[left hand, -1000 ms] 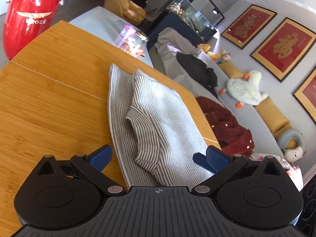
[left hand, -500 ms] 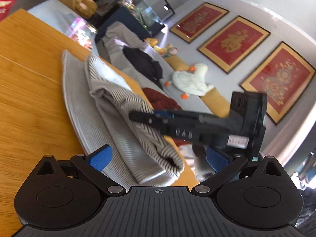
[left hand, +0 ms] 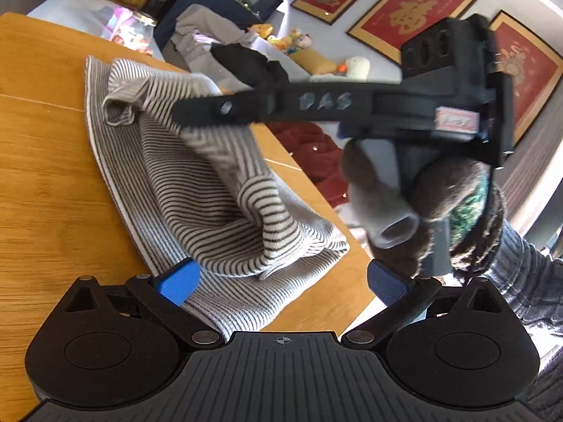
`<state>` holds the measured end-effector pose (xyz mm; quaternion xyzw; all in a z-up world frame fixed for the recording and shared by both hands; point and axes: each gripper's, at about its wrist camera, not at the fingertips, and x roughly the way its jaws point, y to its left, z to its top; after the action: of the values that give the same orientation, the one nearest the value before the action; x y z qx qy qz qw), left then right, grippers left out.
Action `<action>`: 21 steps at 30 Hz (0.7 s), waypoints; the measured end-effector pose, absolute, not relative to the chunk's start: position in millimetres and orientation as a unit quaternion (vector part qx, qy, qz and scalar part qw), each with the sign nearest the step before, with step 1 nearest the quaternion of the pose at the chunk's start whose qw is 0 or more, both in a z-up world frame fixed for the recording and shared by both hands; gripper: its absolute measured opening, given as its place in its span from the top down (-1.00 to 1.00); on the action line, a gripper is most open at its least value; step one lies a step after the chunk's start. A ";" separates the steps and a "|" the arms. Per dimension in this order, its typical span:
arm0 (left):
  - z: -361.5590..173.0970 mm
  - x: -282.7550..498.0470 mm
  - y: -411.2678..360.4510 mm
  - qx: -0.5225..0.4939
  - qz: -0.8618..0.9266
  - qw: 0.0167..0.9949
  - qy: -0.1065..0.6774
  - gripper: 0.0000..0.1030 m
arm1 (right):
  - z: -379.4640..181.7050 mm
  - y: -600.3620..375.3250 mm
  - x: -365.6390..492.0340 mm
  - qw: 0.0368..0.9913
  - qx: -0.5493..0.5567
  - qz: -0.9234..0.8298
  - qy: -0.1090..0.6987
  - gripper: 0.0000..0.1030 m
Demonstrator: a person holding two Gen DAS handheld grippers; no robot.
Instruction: Fold clothes
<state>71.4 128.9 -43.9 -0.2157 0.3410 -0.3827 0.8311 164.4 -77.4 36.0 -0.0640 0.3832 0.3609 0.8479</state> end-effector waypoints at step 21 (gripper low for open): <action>-2.8 107.9 126.6 -0.219 -0.325 0.861 0.323 -1.00 | -1.5 -178.5 104.5 0.904 -0.146 0.248 0.316 -0.39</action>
<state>107.9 126.6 -2.8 -0.2190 0.3229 -0.3250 0.8615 104.5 -178.5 -1.5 -0.1463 0.3156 0.2477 0.9042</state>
